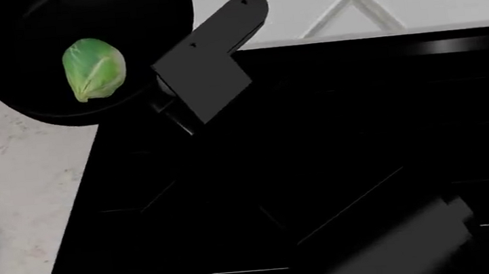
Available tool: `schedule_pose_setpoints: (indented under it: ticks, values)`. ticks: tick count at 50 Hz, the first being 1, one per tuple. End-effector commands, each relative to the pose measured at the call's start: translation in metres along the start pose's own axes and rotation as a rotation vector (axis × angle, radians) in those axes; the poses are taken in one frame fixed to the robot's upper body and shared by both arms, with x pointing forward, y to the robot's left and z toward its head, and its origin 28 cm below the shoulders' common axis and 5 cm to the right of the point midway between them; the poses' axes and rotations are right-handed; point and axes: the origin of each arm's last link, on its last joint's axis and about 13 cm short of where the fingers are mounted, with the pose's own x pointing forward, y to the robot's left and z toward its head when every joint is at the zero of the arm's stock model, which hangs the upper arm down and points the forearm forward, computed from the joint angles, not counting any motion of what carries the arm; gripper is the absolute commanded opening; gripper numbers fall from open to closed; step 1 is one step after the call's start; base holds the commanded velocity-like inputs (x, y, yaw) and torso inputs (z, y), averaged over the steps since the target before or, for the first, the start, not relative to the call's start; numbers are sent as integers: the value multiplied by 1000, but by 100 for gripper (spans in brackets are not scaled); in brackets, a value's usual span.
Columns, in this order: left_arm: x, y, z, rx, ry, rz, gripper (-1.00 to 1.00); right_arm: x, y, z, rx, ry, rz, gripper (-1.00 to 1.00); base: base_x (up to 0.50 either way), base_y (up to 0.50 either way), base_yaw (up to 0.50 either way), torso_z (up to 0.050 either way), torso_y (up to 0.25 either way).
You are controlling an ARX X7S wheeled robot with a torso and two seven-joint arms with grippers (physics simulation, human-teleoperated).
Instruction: Pick up the pan and dump the vegetables in it onto the plate. Then return the pan to the stove.
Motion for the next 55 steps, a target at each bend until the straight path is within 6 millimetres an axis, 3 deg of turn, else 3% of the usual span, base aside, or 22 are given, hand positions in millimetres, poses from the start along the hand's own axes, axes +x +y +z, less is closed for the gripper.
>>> schedule_pose_setpoints:
  ticks: [1,21,27,39,45,55]
  values:
    - [0,-1,2,-3,-30,-37,100,-10,-6,20,-13,-94,-94,-100,31,500,0,0,0]
    - [-6,-3,-3,-4,-26,-38,100,0,-5,21,-9,-95,-84,-100,0,500,0,1,3]
    - [-9,-4,-5,-7,-27,-37,100,8,-2,17,-26,-69,-77,-100,0,63,0,0,2]
    - [-12,-6,-8,-10,-19,-32,100,31,-1,12,-271,-20,-212,-100,0,0,0,1,3]
    - [-14,-6,-9,-12,-17,-32,100,31,8,12,-435,-28,-264,-100,0,0,0,0,2]
    - [-16,-7,-9,-17,-15,-25,100,23,25,18,-547,-86,-260,-100,0,0,0,1,3]
